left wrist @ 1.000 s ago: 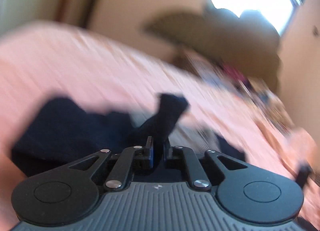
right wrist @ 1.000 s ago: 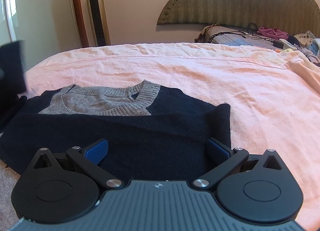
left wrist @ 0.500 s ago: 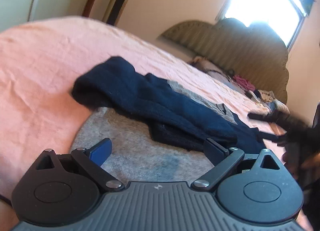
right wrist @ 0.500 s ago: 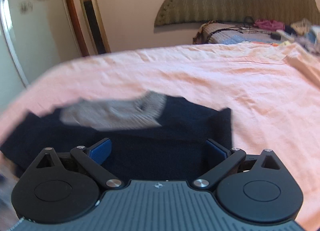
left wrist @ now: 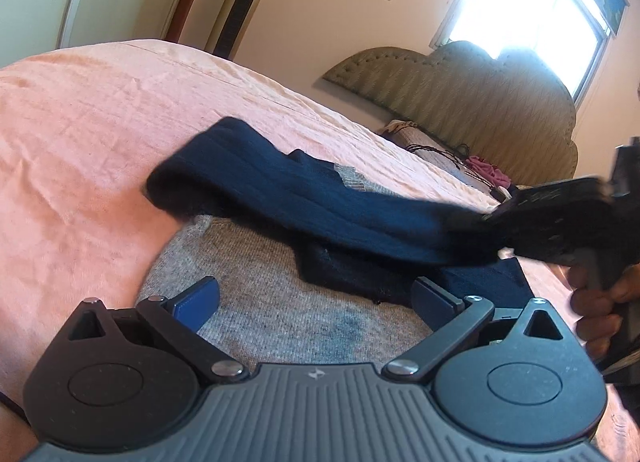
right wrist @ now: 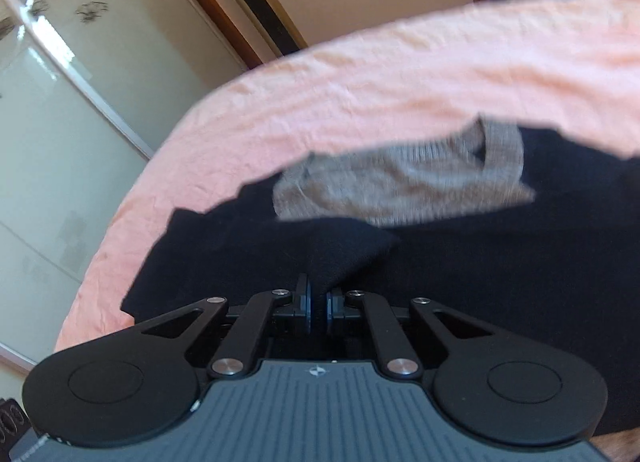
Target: Fold small clothes
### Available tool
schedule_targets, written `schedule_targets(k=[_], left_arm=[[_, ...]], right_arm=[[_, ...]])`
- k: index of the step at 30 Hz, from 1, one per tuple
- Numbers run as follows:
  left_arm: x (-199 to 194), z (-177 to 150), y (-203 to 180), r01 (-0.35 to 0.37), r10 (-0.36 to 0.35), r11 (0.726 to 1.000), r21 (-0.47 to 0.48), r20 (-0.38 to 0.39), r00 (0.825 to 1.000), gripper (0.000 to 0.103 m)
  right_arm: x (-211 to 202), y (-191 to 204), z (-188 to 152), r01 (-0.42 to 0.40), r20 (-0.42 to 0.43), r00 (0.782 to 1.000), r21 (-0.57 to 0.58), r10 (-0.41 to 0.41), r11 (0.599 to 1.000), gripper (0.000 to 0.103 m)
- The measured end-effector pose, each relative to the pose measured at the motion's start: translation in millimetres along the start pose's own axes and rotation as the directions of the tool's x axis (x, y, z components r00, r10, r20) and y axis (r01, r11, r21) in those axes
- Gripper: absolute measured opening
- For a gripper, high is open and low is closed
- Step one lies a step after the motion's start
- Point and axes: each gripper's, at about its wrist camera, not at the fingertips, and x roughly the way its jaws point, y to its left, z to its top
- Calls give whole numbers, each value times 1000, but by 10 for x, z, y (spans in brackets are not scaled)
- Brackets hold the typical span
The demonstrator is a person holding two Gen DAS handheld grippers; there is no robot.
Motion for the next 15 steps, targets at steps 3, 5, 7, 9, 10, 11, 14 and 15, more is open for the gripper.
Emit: schedule_targets(k=[3, 5, 7, 9, 10, 11, 14, 15], left_arm=[[12, -1, 5, 2, -2, 1000, -3, 1, 1000, 103], [15, -1, 9, 2, -2, 1000, -5, 2, 1000, 103], [21, -1, 10, 1, -1, 1000, -6, 3, 1000, 103], [24, -3, 5, -1, 1, 1000, -3, 2, 1000, 103], [24, -3, -1, -3, 3, 1000, -1, 2, 1000, 103], [25, -3, -6, -4, 4, 1000, 1, 1, 1000, 103], [26, -1, -26, -12, 12, 1000, 10, -2, 1000, 103], [27, -2, -32, -14, 14, 1000, 13, -3, 1000, 103]], right_arm=[[-381, -28, 146, 20, 75, 997, -68, -14, 997, 13], [-560, -130, 176, 123, 94, 990, -154, -109, 980, 13], [-612, -358, 158, 246, 89, 968, -187, -233, 951, 13], [-620, -614, 123, 291, 68, 957, -161, -283, 943, 13], [-614, -725, 93, 284, 56, 959, -137, -279, 949, 13], [-587, -803, 57, 277, 41, 961, -120, -274, 953, 13], [-467, -880, -80, 294, 37, 956, -125, -292, 948, 13], [-451, -894, -102, 290, 46, 957, -112, -287, 950, 13]])
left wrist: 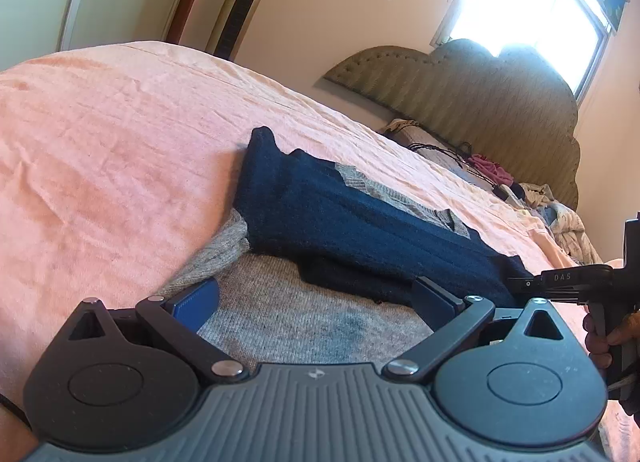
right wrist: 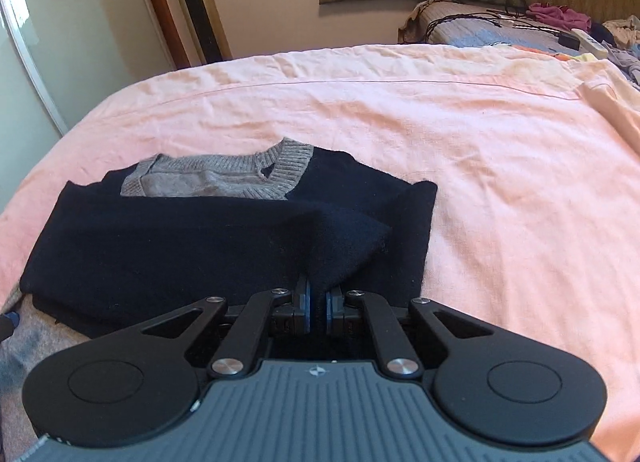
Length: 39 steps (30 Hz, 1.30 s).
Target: Fold small clothes
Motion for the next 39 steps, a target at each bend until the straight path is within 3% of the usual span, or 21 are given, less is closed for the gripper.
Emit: schedule_targets(k=[3, 4, 5, 7, 10, 12, 14, 16, 17, 18, 20, 23, 25, 29, 31, 34, 37, 39], left_arm=[[3, -1, -18, -8, 8, 1000, 12, -4, 1000, 103], [4, 1, -23, -10, 10, 1000, 17, -7, 1000, 103], [1, 7, -27, -12, 12, 1000, 21, -9, 1000, 103], [-36, 24, -53, -32, 33, 999, 37, -25, 999, 103], [-185, 19, -118, -75, 80, 993, 86, -61, 995, 103], [-294, -32, -132, -82, 94, 991, 108, -109, 990, 103], [-406, -139, -154, -45, 71, 985, 166, -154, 985, 103], [-509, -275, -200, -67, 117, 960, 272, -171, 978, 103], [-587, -330, -221, -95, 156, 940, 329, -165, 974, 103], [-689, -365, -226, -113, 178, 924, 365, -149, 973, 103], [-928, -393, -160, -131, 192, 917, 377, -128, 973, 103], [-1236, -373, 96, -140, 194, 944, 299, -157, 968, 103], [-1368, -380, 328, -137, 178, 972, 190, -219, 959, 103], [-1669, -493, 619, -29, 24, 999, -16, -251, 968, 103], [-1761, -540, 693, 67, -101, 988, -136, -258, 961, 103], [-1772, -637, 793, 191, -282, 934, -301, -298, 912, 103], [-1842, -695, 835, 209, -315, 919, -333, -307, 898, 103], [-1887, -726, 859, 220, -343, 906, -362, -321, 883, 103]], right_arm=[[24, -25, -4, -8, 10, 1000, 46, 8, 999, 14], [-14, -60, 3, -14, 13, 1000, 60, 13, 998, 22], [-58, -74, 2, -16, 25, 1000, 74, 15, 997, 37], [-226, -81, -12, -7, 80, 997, 92, -1, 996, 49], [-554, -2, -136, -30, 139, 990, 85, 18, 996, 49], [-732, 134, -316, -102, 119, 988, 42, 96, 994, 56], [-852, 310, -594, -150, 72, 986, 4, 150, 989, 71], [-876, 427, -907, -187, 4, 982, -29, 187, 982, 72], [-874, 456, -1064, -174, -31, 984, -38, 173, 984, 73], [-972, 485, -1208, -152, 22, 988, -90, 154, 984, 73], [-1143, 507, -1401, -73, 25, 997, -120, 76, 990, 79], [-1513, 355, -1567, -88, 27, 996, -31, 89, 996, 79], [-1747, 210, -1649, -96, 24, 995, 41, 95, 995, 79], [-2055, -172, -1858, -111, -20, 993, 250, 120, 962, 81], [-2067, -267, -2025, -164, -65, 978, 337, 197, 927, 81], [-2107, -183, -2191, -240, -103, 951, 356, 293, 903, 81], [-2149, -109, -2298, -299, -143, 914, 395, 380, 869, 81], [-2205, -18, -2357, -320, -176, 897, 377, 407, 869, 81]])
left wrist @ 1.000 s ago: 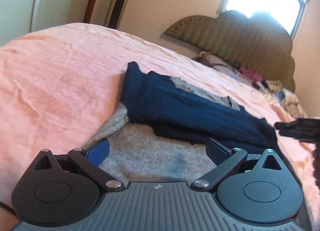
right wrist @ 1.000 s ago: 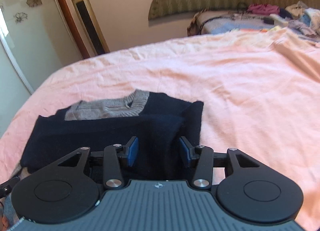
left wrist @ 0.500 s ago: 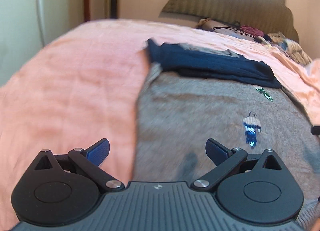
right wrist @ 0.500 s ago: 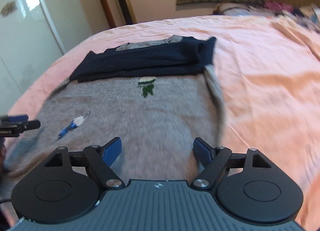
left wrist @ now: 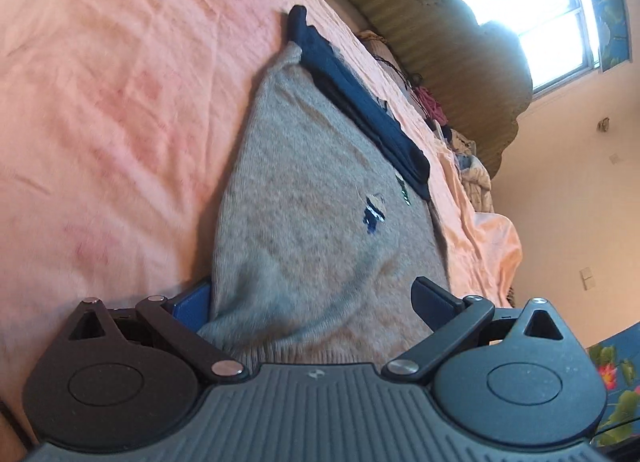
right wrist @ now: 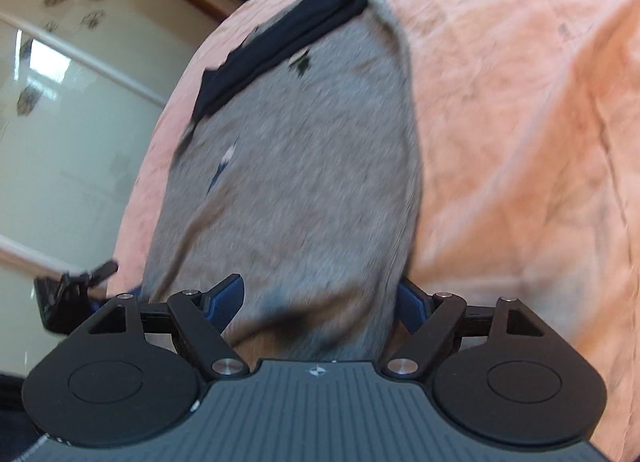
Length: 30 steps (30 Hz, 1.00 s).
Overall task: Fold small clothes
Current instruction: 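Grasp the sweater hem with the left gripper while the right gripper grasps the hem beside it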
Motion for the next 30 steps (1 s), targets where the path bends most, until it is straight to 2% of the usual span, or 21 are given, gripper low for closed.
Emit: schedule_targets(k=[3, 6, 10, 11, 13, 15, 19, 21, 23, 27, 30], left_arm=[[-16, -71, 25, 46, -47, 999, -29, -54, 997, 102], [-21, -152, -2, 47, -48, 999, -15, -85, 995, 102], [-32, -204, -20, 40, -41, 999, -15, -86, 995, 102], [-32, -195, -19, 30, -31, 999, -14, -86, 996, 99], [-44, -192, -13, 8, -9, 1000, -14, -79, 997, 90], [-66, -186, 20, -14, 13, 1000, -20, -76, 997, 72], [-87, -185, 53, -54, 53, 998, -11, -72, 996, 54], [-60, -196, 26, -104, 106, 994, 20, -78, 991, 24], [-41, -206, 40, -124, 126, 992, 24, -81, 989, 21], [-55, -215, 26, -156, 159, 987, 50, -82, 984, 6], [-100, -228, -55, -156, 163, 983, 93, -78, 984, 5]], right_arm=[[-3, 52, -151, -47, -41, 998, 8, 48, 999, 81], [13, 72, -256, -92, -54, 994, 39, 94, 995, 79], [27, 82, -313, -107, -49, 993, 57, 110, 993, 66], [25, 76, -332, -104, -54, 993, 58, 107, 993, 56], [58, 58, -334, -79, -70, 994, 53, 83, 995, 42], [54, 58, -356, -81, -71, 994, 54, 85, 995, 40], [33, 19, -391, -84, -67, 994, 49, 87, 995, 39], [29, 8, -394, -82, -64, 994, 50, 85, 995, 35], [61, -15, -395, -71, -72, 995, 51, 74, 996, 17], [51, -60, -416, -76, -62, 995, 63, 80, 995, 13], [-14, -52, -422, -90, -40, 995, 55, 92, 994, 12]])
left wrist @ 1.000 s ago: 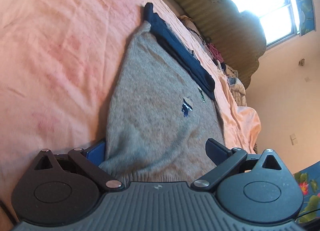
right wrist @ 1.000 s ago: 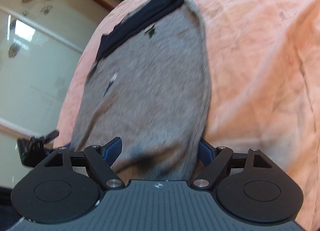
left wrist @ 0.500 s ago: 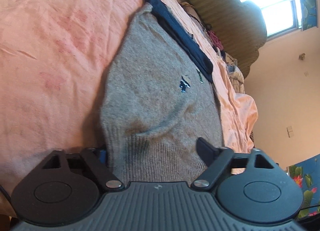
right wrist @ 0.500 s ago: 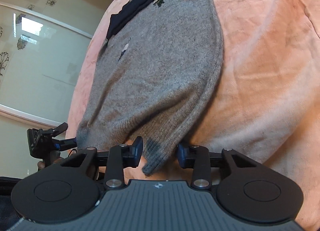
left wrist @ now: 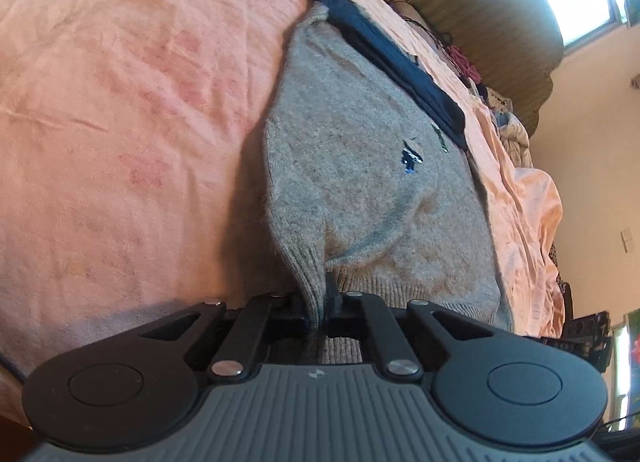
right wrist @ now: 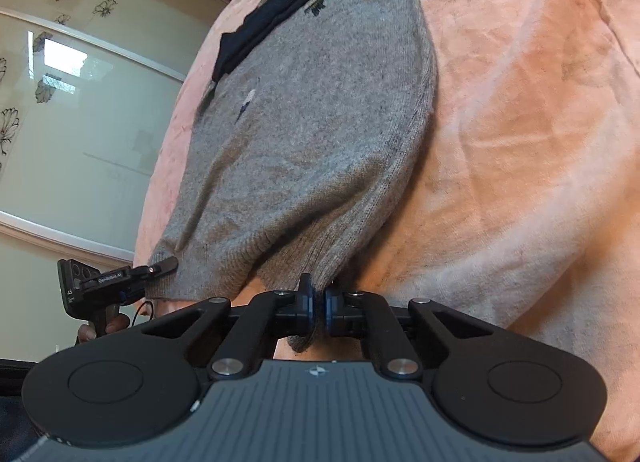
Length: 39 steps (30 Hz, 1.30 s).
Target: Fold small clothes
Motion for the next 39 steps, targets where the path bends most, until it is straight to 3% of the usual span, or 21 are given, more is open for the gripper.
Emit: schedule_targets(k=[3, 8, 13, 18, 23, 25, 27, 29, 30, 31, 32, 34, 35, 37, 38, 39], left_arm=[[-114, 12, -134, 27, -28, 998, 58, 15, 1000, 5], [-311, 223, -266, 109, -113, 992, 56, 75, 991, 5], [-332, 842, -434, 196, -203, 979, 59, 164, 965, 5], [13, 1711, -684, 234, -253, 967, 104, 248, 935, 5], [768, 2709, -863, 142, -174, 982, 127, 303, 937, 5], [1112, 3070, -914, 63, -102, 990, 128, 326, 940, 5], [1445, 3394, -929, -12, -30, 993, 115, 361, 932, 6], [1802, 3634, -907, -99, 58, 989, 109, 335, 940, 7], [1949, 3708, -872, -148, 123, 987, 67, 283, 951, 8], [2051, 3737, -824, -174, 162, 984, 34, 228, 960, 8], [2086, 3696, -766, -164, 158, 986, 15, 193, 968, 8], [1957, 3487, -698, -128, 116, 991, 40, 227, 967, 9], [1846, 3366, -703, -153, 130, 986, 70, 262, 956, 15], [1619, 3097, -717, -246, 200, 963, 106, 326, 924, 42], [1491, 2932, -706, -272, 218, 956, 107, 358, 908, 72], [1369, 2752, -684, -283, 222, 953, 106, 389, 894, 87]], right_arm=[[-172, 26, 15, -20, 39, 999, -9, 20, 1000, 11], [-575, 85, 131, -83, 143, 986, -18, 84, 996, 11], [-824, 152, 546, -155, 250, 954, -63, 166, 986, 11], [-772, 197, 1357, -188, 344, 912, -128, 222, 974, 11], [-407, 39, 2523, -202, 415, 881, -103, 227, 974, 11], [-171, -53, 2995, -178, 426, 884, -68, 190, 982, 11], [108, -174, 3427, -142, 428, 893, -19, 137, 990, 11], [369, -316, 3767, -101, 454, 888, 36, 74, 994, 12], [513, -386, 3880, -79, 469, 882, 69, 37, 994, 16], [657, -433, 3967, -45, 468, 884, 105, -9, 993, 27], [776, -465, 4017, -21, 448, 893, 140, -44, 990, 50], [892, -485, 3952, -28, 449, 893, 156, -45, 987, 68], [883, -481, 3887, -49, 459, 888, 136, -19, 990, 67], [775, -448, 3686, -58, 459, 888, 99, 6, 993, 67], [677, -414, 3572, -36, 463, 886, 71, -1, 997, 67], [600, -383, 3442, -22, 468, 884, 44, -1, 999, 68]])
